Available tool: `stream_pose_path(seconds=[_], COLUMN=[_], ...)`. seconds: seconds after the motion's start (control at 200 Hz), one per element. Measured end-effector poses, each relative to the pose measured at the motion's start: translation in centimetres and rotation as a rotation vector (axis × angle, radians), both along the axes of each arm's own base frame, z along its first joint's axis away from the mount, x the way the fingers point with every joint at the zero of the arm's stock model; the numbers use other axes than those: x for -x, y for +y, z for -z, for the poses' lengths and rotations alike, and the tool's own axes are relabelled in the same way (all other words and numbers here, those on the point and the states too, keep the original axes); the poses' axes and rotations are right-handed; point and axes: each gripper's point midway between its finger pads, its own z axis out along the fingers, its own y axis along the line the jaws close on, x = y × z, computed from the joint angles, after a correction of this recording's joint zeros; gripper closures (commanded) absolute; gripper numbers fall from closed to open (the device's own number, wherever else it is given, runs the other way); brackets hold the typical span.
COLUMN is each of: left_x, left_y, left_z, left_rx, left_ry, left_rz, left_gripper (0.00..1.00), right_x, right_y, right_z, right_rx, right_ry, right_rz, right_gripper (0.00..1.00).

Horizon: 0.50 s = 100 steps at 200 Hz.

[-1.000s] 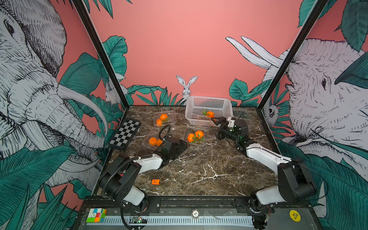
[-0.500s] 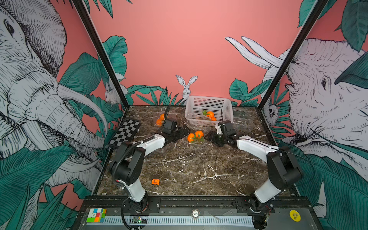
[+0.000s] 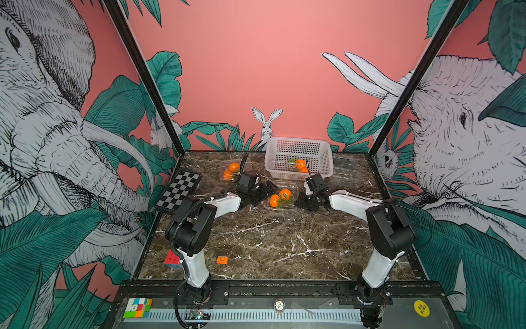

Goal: Take oranges out of containers
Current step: Move the packing box to the center of the board.

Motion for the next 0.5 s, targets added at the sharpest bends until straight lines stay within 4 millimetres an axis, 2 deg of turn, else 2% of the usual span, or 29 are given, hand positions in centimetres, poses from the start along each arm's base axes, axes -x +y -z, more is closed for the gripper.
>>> stream_pose_path(seconds=[0.125,0.35,0.5], left_x=[1.2,2.7,3.3], left_y=[-2.4,-8.7,-12.9], left_z=[0.4,1.3,0.6], left_rx=[0.010,0.044,0.079], left_ry=[0.007,0.024,0.011], left_rz=[0.046,0.146,0.205], left_gripper=[0.01,0.01,0.01], right_x=[1.5,5.3,6.9], right_y=[-2.3,-10.5,-14.4], right_z=[0.0,-1.4,-1.9], right_rx=[0.039,0.105,0.144], right_ry=[0.000,-0.019,-0.023], right_rz=[0.016,0.167,0.251], right_gripper=[0.80,0.81,0.81])
